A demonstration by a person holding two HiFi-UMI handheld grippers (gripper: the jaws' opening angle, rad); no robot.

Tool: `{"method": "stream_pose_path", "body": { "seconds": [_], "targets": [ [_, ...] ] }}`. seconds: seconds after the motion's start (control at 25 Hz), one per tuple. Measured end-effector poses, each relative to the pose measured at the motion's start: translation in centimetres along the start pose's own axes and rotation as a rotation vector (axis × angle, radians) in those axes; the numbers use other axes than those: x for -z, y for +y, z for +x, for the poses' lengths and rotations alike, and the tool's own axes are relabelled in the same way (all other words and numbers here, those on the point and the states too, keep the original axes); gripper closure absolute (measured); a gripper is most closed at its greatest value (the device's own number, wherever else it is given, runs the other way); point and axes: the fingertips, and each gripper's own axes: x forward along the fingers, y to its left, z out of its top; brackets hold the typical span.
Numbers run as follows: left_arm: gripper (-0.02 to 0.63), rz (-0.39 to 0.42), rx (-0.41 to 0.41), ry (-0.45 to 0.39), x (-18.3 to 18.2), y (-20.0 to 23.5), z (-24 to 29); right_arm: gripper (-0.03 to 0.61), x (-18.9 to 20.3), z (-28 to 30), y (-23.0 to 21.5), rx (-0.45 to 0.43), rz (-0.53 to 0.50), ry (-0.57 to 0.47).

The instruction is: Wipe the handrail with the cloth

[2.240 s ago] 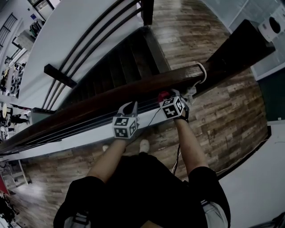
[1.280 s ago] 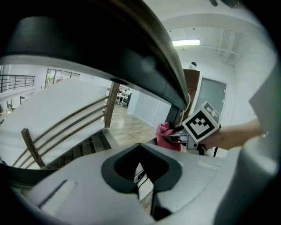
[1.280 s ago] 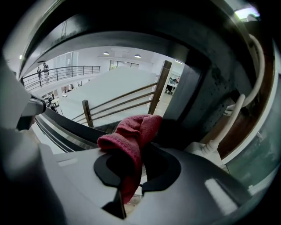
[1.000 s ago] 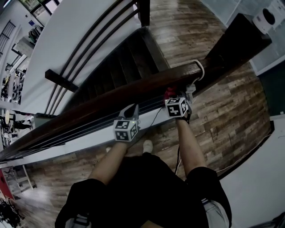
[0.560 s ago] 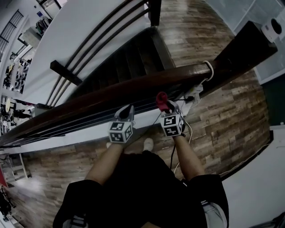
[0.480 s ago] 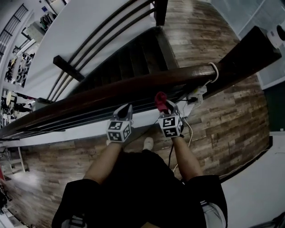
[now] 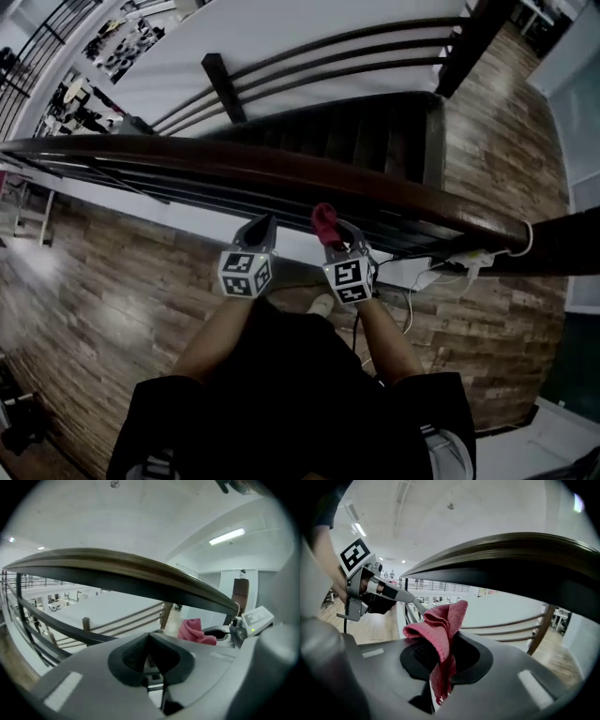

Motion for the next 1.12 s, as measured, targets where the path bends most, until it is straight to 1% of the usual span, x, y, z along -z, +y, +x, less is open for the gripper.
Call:
{"method": "stream_pose_path", "body": {
  "seconds": [0.16,0.24,0.32,0.4,0.44,0.6,0.68,0.76,0.88,0.96,1.04,1.12],
  "targets": [
    [0.614,-0.073,-0.176,-0.064,-0.8,6.8,-4.8,0.528,-3.9,2.9,5.9,-0.154,-0.124,-0.061],
    [0.614,-0.099,-0.235,-0.099,-1.1,9.9,-6.9,0.528,-5.7,4.1,8.4,-0.205,-0.161,-0.086],
    [0.614,-0.122,-0.272,-0.120,-1.2,13.2,-8.4,0.528,-7.7,5.4,10.5,-0.233,-0.200,-0.113],
    [0.614,-0.153,-0.283,-0.136,-1.0,16.0,-9.1,0.528,-9.1,6.8,12.2,-0.243,-0.225,-0.125],
    [0.614,-0.162,-0.275,-0.143,-1.0,17.1,-9.2,0.528,-9.6,7.5,12.9,-0.242,-0.229,-0.124],
    [0.614,-0.132,-0.216,-0.150,-2.0,21.9,-9.7,0.528,-11.2,10.7,16.1,-0.212,-0.198,-0.095],
    [0.614,-0.135,-0.208,-0.155,-2.5,25.2,-10.5,0.528,-12.3,12.3,18.1,-0.201,-0.175,-0.079],
    [0.614,-0.148,-0.217,-0.169,-2.9,28.7,-11.3,0.528,-13.4,14.0,20.0,-0.203,-0.175,-0.065],
    [0.614,-0.172,-0.239,-0.169,-3.0,34.1,-12.6,0.528,-15.2,17.1,23.6,-0.222,-0.190,-0.047],
    [0.614,-0.196,-0.249,-0.168,-3.4,37.3,-13.8,0.528,-17.1,19.1,26.5,-0.243,-0.194,-0.048],
    [0.614,-0.205,-0.257,-0.179,-3.9,39.7,-15.1,0.528,-19.4,20.7,29.2,-0.274,-0.204,-0.066],
    [0.614,-0.208,-0.285,-0.195,-4.1,41.9,-16.4,0.528,-21.2,22.2,31.9,-0.323,-0.220,-0.077]
  ]
}}
